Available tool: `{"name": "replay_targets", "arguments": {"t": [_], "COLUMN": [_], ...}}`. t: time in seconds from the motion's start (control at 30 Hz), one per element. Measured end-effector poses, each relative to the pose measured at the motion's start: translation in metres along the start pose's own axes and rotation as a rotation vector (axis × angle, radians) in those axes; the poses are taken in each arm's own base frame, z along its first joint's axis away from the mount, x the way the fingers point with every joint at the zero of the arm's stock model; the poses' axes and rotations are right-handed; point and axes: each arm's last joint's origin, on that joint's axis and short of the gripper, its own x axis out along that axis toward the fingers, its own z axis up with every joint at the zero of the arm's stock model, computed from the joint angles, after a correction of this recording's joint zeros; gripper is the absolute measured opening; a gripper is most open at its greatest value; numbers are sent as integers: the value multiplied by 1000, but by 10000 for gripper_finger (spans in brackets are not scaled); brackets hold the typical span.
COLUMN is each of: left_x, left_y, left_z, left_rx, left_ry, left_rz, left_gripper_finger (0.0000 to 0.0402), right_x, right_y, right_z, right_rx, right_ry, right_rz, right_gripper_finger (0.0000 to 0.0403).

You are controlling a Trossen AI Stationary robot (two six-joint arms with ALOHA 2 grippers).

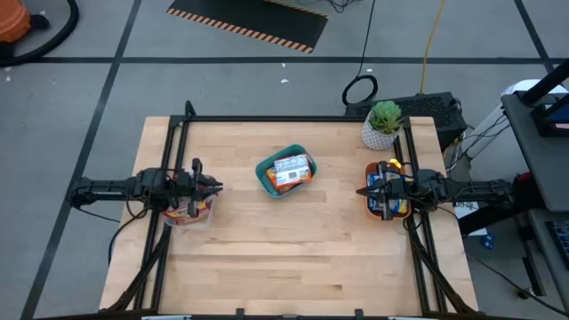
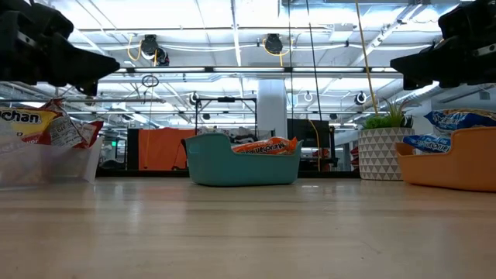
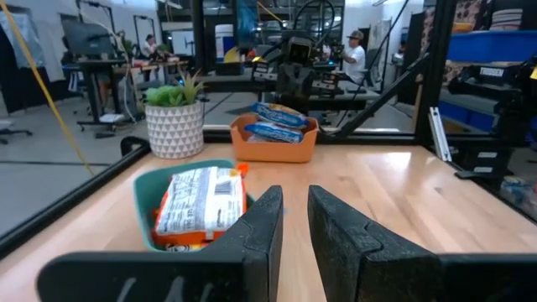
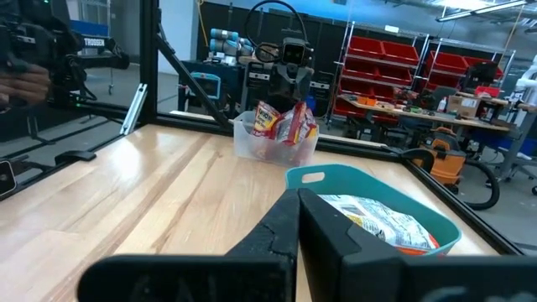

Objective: Sort Maruchan noodles
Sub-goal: Return to Home Position

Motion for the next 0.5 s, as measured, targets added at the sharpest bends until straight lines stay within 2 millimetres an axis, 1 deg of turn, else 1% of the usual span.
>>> {"name": "replay_targets", "arguments": {"t": [0.2,0.3,0.5], "left_x": [0,0,0], "left_y": [1,1,-7], "left_z": [0,0,0], "left_rx": [28,12,-46], "left_ry": [0,2,4], "left_rz": [27,25,-66], "left_gripper_finger": [65,65,65], "right_x": [0,0,0], "right_y": [0,0,0], "right_z": [0,0,0], "right_rx": [0,0,0], "right_ry": [-2,-3,-3], "right_rz": [0,0,0], "right_gripper_finger": [4,4,4]}}
